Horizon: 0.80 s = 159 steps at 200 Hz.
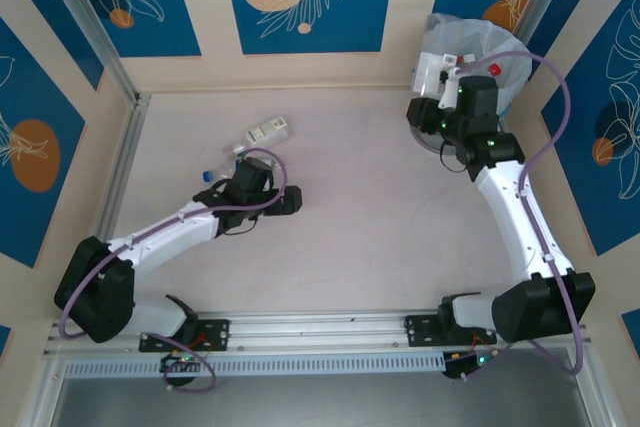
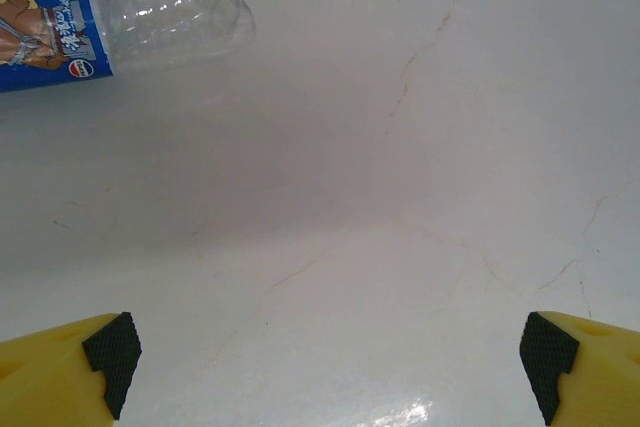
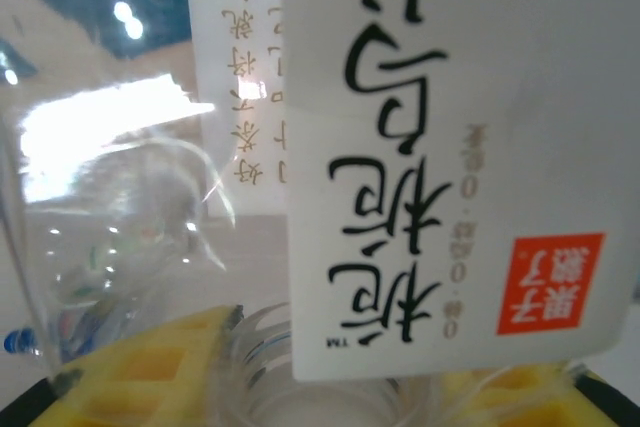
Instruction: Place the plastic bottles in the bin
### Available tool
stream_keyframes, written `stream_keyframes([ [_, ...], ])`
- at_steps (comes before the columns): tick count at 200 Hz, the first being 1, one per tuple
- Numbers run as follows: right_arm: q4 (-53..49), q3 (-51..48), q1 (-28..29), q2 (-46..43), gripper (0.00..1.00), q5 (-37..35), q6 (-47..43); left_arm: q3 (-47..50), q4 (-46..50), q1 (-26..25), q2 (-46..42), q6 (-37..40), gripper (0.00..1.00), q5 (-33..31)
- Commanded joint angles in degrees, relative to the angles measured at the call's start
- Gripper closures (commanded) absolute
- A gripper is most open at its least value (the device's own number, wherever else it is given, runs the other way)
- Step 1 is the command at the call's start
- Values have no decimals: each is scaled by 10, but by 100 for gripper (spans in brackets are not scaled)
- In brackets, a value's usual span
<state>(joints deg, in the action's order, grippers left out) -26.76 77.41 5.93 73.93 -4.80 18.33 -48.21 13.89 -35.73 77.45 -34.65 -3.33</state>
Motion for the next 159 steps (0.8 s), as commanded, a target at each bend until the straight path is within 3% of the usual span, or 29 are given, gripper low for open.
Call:
stream_keyframes([
  [1, -19, 36, -28, 13, 100, 23, -12, 8, -6, 5, -18, -8, 1, -15],
  [51, -4, 102, -104, 87, 100, 46, -27, 14, 2, 6, -34, -6, 1, -22],
  [122, 49, 182, -116, 189, 98, -23, -74, 26, 7, 5, -58, -13, 1, -25],
  [159, 41, 226, -125, 237, 92, -47, -85, 35, 11, 5, -76, -17, 1, -36],
])
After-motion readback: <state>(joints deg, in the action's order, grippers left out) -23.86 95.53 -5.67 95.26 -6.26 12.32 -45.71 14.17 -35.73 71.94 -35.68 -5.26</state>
